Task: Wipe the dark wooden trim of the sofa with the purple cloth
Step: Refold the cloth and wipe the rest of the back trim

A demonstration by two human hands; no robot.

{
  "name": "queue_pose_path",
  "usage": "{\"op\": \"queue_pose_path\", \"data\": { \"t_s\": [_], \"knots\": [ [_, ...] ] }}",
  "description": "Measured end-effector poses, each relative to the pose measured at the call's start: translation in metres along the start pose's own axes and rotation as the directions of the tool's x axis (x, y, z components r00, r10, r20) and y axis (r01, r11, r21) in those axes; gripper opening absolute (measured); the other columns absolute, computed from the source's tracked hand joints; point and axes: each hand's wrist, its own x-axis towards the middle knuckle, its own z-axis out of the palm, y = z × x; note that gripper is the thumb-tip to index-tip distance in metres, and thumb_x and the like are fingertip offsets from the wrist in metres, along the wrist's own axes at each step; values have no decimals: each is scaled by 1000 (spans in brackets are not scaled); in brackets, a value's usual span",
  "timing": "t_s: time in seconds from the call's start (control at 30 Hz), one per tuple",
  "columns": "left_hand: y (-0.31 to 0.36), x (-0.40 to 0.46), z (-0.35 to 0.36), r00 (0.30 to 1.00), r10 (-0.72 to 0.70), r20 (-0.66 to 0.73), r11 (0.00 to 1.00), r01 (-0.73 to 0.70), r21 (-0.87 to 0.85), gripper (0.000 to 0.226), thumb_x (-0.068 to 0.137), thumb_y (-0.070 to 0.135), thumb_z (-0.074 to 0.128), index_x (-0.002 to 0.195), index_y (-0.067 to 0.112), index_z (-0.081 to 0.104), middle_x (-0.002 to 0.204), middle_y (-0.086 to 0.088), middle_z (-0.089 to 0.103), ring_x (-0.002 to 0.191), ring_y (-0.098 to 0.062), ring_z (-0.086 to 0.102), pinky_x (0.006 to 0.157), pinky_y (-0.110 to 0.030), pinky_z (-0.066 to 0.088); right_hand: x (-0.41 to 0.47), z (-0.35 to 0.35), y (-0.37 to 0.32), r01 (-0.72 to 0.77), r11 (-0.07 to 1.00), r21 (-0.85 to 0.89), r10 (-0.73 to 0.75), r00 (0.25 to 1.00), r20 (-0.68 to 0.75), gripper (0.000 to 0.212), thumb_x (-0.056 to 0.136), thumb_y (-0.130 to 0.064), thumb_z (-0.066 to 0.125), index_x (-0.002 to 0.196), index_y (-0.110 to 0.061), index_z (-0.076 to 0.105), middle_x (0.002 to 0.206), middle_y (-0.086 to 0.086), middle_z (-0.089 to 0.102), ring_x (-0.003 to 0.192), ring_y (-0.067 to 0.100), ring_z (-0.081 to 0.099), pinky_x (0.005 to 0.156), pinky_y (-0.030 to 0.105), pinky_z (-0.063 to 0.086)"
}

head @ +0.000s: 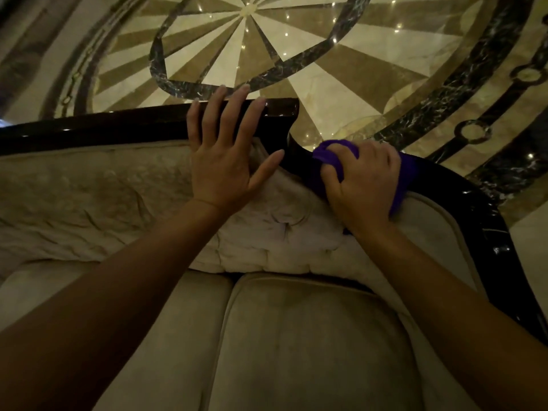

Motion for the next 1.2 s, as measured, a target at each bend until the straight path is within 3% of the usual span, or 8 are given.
{"op": "queue_pose_path", "data": {
  "t_s": [0.17, 0.3, 0.37, 0.57, 0.73, 0.87, 1.0, 1.2],
  "knots": [
    [-4, 3, 5, 998, 27, -52, 1000, -28, -7, 70, 101, 64, 42, 153, 18, 44, 159, -15, 49, 150, -34, 35, 122, -62, 27, 14, 18, -44, -132, 931, 341, 156, 987, -42, 45, 100, -38, 40, 128, -19, 69, 112, 7, 73, 106, 28, 65, 102, 45, 41],
    [-9, 3, 9, 997, 47, -59, 998, -48, -27, 67, 101, 61, 34, 153, 20, 39, 157, -15, 51, 147, -29, 31, 123, -56, 24, 22, 23, -65, -106, 642, 759, 241, 968, -68, 43, 104, -34, 41, 137, -17, 64, 119, 2, 72, 108, 17, 66, 93, 43, 54],
    [-8, 3, 10, 997, 41, -62, 998, -44, -44, 65, 101, 58, 30, 153, 20, 40, 157, -15, 51, 148, -28, 31, 124, -55, 22, 24, 26, -69, -92, 594, 799, 273, 958, -92, 44, 105, -33, 40, 140, -14, 61, 121, 3, 71, 108, 14, 64, 91, 39, 56],
    [-3, 3, 1, 1000, 7, -1, 999, -7, -32, 67, 100, 55, 35, 155, 17, 46, 159, -14, 49, 148, -29, 29, 121, -62, 26, 13, 17, -34, 18, 956, 293, -15, 1000, -12, 45, 105, -38, 42, 137, -14, 62, 113, 14, 71, 99, 34, 65, 89, 44, 47],
    [10, 3, -6, 995, -80, 54, 997, 80, 1, 66, 96, 49, 52, 154, 20, 43, 158, -15, 48, 149, -33, 30, 124, -66, 20, 8, -22, 20, 228, 960, -165, -186, 953, 239, 49, 98, -54, 46, 131, -19, 58, 126, 19, 63, 116, 40, 57, 104, 53, 39],
    [29, -1, -20, 972, -180, 148, 983, 181, 12, 74, 95, 47, 52, 161, 20, 32, 166, -16, 36, 157, -39, 26, 126, -69, 10, 3, -51, 48, 193, 955, -224, -123, 949, 291, 55, 95, -58, 50, 138, -23, 51, 137, 18, 55, 123, 41, 53, 100, 54, 42],
    [48, -23, -30, 949, -247, 199, 967, 255, -20, 80, 100, 45, 48, 167, 16, 16, 174, -20, 13, 161, -43, 9, 125, -70, 13, -19, -75, 79, 25, 972, -233, 21, 981, 192, 58, 98, -57, 51, 145, -24, 42, 137, 20, 54, 115, 43, 56, 91, 53, 49],
    [48, -54, -30, 955, -158, 253, 982, 179, -61, 76, 100, 46, 52, 165, 18, 24, 173, -26, 9, 160, -49, 6, 126, -68, 10, -82, -95, 118, -225, 966, -126, 238, 966, 100, 67, 98, -57, 52, 153, -25, 31, 142, 22, 48, 119, 43, 57, 88, 52, 54]
  ]
}}
